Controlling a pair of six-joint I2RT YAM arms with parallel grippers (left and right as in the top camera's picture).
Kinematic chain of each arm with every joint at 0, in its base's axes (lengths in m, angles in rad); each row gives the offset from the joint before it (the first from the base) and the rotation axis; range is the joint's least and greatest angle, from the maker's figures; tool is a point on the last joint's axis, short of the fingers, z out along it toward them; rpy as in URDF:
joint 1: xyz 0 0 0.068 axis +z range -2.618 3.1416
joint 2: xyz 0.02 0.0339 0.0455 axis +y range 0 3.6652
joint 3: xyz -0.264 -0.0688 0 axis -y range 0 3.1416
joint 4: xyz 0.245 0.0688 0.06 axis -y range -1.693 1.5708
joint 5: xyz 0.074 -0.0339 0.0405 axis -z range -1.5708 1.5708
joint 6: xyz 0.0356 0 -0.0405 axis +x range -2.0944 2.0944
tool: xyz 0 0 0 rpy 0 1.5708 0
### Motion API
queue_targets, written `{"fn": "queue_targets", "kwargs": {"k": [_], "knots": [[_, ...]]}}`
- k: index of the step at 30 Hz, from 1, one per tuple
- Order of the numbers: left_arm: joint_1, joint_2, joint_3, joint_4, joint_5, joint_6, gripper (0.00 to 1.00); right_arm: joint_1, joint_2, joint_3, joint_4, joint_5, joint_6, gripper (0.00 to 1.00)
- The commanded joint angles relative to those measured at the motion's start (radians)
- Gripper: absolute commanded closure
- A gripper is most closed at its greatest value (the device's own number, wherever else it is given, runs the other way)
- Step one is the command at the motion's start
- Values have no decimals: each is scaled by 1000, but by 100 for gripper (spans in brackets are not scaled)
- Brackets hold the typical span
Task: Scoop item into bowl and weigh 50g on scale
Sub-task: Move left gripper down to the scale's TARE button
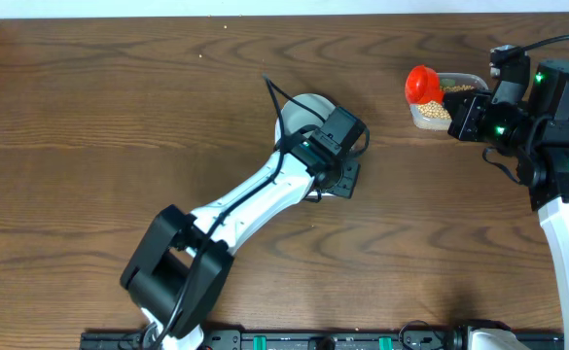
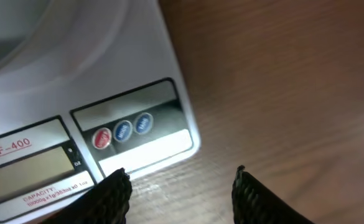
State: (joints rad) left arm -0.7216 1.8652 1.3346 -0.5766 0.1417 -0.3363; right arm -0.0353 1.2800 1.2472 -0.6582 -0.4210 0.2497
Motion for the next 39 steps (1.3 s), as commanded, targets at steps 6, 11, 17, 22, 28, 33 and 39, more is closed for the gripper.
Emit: {"fn": "queue_targets", "kwargs": {"k": [6,11,17,22,28,33,39], "knots": [[2,58,-7,7,-56,-18,34,-3,1,13,-20,38,-23,99],[2,83,-7,24,-56,-20,34,-3,1,13,-20,38,-23,99],[2,87,-7,45,-57,-20,34,-2,1,13,-21,38,-23,99],[2,106,-7,56,-69,-20,34,-2,1,13,-27,38,-23,99],[2,116,-7,71,-85,-20,35,-2,1,13,-27,38,-23,99],[2,123,-7,78,-103,-20,37,-2,1,13,-27,38,-23,99],[3,129,-7,86,-103,-20,38,-2,1,13,-27,38,-23,99]]}}
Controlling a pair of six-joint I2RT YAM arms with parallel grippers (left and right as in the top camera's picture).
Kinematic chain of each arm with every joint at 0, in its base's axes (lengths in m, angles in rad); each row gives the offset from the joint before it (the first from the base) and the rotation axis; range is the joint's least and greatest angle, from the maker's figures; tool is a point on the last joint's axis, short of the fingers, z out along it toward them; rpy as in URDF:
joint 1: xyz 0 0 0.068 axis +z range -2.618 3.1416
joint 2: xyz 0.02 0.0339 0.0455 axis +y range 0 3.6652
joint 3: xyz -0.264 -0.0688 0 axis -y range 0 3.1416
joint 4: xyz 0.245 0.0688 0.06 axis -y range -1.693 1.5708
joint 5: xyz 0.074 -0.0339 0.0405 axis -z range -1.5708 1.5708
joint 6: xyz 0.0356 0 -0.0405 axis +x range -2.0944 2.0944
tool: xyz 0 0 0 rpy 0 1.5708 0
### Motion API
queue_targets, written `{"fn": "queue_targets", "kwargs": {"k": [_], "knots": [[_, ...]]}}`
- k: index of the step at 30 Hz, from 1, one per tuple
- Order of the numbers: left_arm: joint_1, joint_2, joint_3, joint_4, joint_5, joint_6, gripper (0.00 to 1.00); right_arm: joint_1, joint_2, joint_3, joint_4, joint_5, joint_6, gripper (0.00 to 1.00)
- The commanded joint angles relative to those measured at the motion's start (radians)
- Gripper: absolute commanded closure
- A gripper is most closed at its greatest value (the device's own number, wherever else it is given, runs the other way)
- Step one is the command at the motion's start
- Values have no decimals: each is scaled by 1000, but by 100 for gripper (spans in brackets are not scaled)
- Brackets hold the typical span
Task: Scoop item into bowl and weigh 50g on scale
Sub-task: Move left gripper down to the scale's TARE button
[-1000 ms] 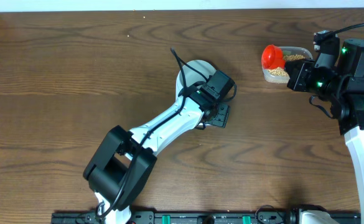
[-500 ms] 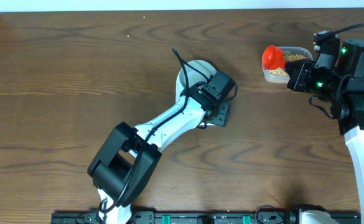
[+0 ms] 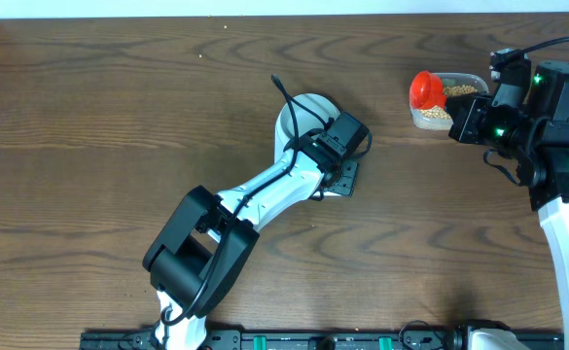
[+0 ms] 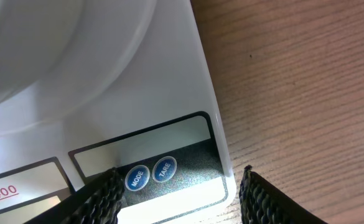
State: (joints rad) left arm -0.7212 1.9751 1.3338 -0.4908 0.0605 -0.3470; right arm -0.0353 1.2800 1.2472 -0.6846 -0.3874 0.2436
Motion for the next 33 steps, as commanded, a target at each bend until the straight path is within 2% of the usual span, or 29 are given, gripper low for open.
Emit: {"fn": "queue_targets", "kwargs": {"k": [1,33], "knots": [[3,19,-6,0,-25,-10,38,-2,1,13,-1,5,-16,99],[3,34,-6,-27,-28,-17,41,-2,1,13,-8,5,-17,99]]}}
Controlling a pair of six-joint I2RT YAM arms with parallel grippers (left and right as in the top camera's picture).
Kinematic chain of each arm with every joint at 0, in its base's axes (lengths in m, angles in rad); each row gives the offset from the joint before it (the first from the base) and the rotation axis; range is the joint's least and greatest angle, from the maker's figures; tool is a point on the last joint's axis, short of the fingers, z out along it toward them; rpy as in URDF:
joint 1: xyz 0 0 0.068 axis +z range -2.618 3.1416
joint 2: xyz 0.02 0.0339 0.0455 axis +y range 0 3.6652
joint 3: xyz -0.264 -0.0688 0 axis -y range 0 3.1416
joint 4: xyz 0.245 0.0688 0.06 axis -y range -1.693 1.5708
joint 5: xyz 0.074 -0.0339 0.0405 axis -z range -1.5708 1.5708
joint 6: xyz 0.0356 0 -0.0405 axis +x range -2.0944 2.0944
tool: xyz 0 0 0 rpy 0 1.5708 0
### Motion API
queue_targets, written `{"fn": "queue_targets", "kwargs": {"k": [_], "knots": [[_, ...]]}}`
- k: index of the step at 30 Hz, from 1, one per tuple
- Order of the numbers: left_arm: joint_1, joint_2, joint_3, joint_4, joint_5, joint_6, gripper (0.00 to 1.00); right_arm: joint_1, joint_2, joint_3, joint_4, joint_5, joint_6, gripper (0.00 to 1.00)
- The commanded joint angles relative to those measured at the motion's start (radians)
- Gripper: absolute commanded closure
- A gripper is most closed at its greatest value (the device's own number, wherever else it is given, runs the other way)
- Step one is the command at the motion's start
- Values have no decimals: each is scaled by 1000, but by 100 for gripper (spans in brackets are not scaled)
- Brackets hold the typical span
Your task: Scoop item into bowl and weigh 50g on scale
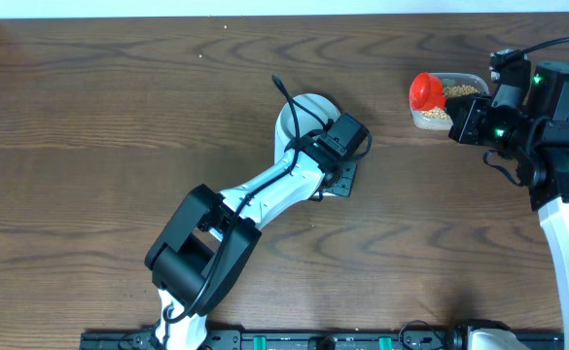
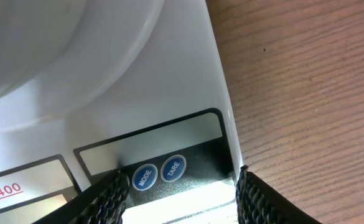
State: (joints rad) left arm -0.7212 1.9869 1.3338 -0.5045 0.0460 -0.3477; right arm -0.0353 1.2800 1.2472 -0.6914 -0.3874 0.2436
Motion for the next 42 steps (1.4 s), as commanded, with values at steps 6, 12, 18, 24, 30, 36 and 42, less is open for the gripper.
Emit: {"fn": "queue_targets", "kwargs": {"k": [6,12,18,24,30,36,42], "knots": [[3,22,-6,-18,-18,-16,42,-2,1,13,-1,5,-17,99],[5,33,-6,-13,-18,-21,41,-3,1,13,-1,5,-17,99],[6,33,-6,-10,-18,-20,41,-2,1,13,-1,5,-18,99],[5,33,-6,6,-17,-20,41,-2,1,13,-1,4,-17,99],[4,-21,-5,1,-5,-20,41,-3,1,13,-1,4,-24,99],[4,-121,-5,-10,-5,-20,40,-3,1,13,11,17,-47,99],[5,-158,-5,-10,-5,-20,37,-3,1,13,18,23,-59,99]]}}
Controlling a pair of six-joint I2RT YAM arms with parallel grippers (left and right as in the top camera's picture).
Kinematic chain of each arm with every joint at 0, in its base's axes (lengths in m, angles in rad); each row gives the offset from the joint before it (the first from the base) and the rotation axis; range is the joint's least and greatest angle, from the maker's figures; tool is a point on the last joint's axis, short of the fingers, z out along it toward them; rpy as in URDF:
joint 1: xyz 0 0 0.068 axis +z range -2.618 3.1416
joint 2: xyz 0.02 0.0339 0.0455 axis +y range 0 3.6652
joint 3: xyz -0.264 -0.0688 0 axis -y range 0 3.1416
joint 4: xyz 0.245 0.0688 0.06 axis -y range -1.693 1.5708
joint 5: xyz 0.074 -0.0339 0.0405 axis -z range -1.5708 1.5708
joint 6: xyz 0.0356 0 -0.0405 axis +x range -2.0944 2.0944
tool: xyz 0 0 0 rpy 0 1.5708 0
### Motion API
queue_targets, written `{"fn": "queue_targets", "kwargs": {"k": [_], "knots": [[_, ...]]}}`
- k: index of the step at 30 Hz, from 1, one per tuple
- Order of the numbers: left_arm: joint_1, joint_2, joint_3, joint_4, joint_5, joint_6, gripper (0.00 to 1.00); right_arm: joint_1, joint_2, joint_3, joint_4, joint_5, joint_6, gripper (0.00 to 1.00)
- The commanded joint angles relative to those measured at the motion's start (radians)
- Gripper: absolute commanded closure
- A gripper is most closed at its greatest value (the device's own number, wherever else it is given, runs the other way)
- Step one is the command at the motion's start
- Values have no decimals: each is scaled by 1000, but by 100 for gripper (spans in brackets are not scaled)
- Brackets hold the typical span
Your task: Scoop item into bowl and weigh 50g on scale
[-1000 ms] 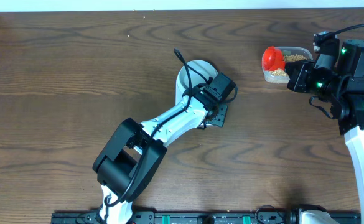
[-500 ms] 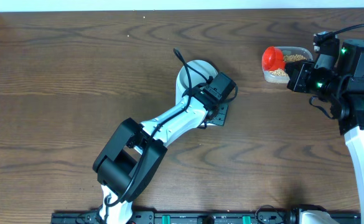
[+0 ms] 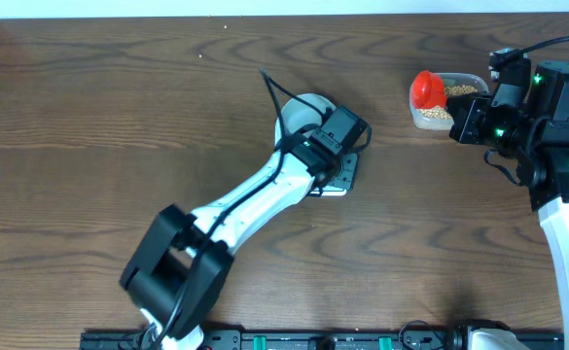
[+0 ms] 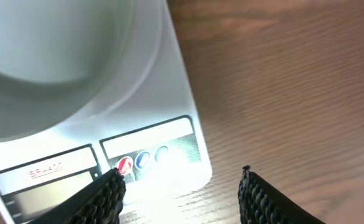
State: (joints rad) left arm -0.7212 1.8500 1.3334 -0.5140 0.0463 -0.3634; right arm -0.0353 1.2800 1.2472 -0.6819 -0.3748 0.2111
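A white scale [image 4: 169,118] shows in the left wrist view with a white bowl [image 4: 51,43] on its platform. Its red and blue buttons [image 4: 142,160] and its display [image 4: 45,193] face the camera. My left gripper [image 4: 180,193] hovers open above the scale's front right corner, holding nothing. From overhead, that gripper [image 3: 340,167] covers the scale beside the bowl [image 3: 302,112]. A red scoop [image 3: 426,87] sits tilted in a clear tub of grains [image 3: 442,107]. My right gripper [image 3: 464,117] is at the tub's near side, apparently shut on the scoop's handle.
The wooden table [image 3: 119,126] stretches to the left. A black rail [image 3: 294,340] runs along its front edge. The left arm [image 3: 255,199] lies diagonally from the front toward the scale. The right arm's body [image 3: 556,146] fills the right edge.
My left gripper was low over the MODE and TARE buttons and now sits higher and farther back, with the whole button panel and display in view. The right arm and scoop have not moved.
At first my open left gripper hovered over the scale's front panel. At the two later moments it was low and close over the MODE and TARE buttons. Now it is raised again. The red scoop shifted slightly in the tub after the first moment.
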Motion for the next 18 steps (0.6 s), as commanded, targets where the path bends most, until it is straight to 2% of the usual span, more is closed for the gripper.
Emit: {"fn": "queue_targets", "kwargs": {"k": [1,6,10,18], "knots": [[4,-21,-5,0,-6,-5,36,-3,1,13,9,10,-26,99],[4,-21,-5,0,-6,-4,27,-2,1,13,7,10,-26,99],[4,-21,-5,0,-6,-4,2,-2,1,13,5,5,-26,99],[5,-21,-5,0,-6,-4,2,-2,1,13,7,2,-26,99]]}}
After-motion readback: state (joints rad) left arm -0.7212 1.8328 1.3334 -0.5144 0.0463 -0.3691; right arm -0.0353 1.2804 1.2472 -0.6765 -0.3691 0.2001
